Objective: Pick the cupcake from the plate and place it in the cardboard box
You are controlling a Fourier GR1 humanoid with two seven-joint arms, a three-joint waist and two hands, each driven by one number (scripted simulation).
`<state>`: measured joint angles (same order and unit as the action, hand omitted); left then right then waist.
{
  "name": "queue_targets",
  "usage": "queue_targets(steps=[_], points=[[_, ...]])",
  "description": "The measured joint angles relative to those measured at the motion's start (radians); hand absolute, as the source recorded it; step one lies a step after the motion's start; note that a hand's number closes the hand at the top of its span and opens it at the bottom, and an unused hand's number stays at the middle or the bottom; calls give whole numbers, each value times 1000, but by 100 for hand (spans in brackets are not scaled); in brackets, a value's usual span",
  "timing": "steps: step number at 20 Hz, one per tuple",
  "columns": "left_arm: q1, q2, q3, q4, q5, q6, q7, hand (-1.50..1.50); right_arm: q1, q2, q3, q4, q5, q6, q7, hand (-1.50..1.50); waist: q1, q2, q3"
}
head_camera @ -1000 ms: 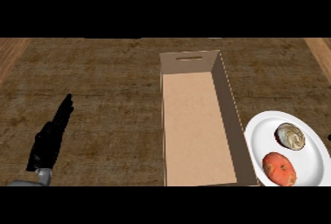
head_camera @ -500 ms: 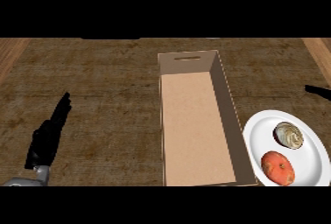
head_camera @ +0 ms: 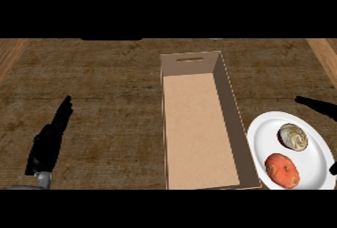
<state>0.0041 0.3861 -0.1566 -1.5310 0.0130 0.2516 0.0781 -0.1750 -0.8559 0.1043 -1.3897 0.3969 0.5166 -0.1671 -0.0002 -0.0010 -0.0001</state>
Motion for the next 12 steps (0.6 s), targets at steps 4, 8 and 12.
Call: queue_targets(steps=[4, 8, 12], points=[[-2, -26, 18, 1, -21, -13, 7, 0, 4, 36, -15, 17, 71, 2, 5, -150, 1, 0, 0], [-3, -36, 48, 28, -29, -44, -22, 0, 18, 85, -12, 33, 140, -12, 7, -150, 1, 1, 0], [-5, -59, 58, 9, -58, -56, -1, 0, 12, 118, -35, 60, 192, -7, -14, -150, 2, 1, 0]])
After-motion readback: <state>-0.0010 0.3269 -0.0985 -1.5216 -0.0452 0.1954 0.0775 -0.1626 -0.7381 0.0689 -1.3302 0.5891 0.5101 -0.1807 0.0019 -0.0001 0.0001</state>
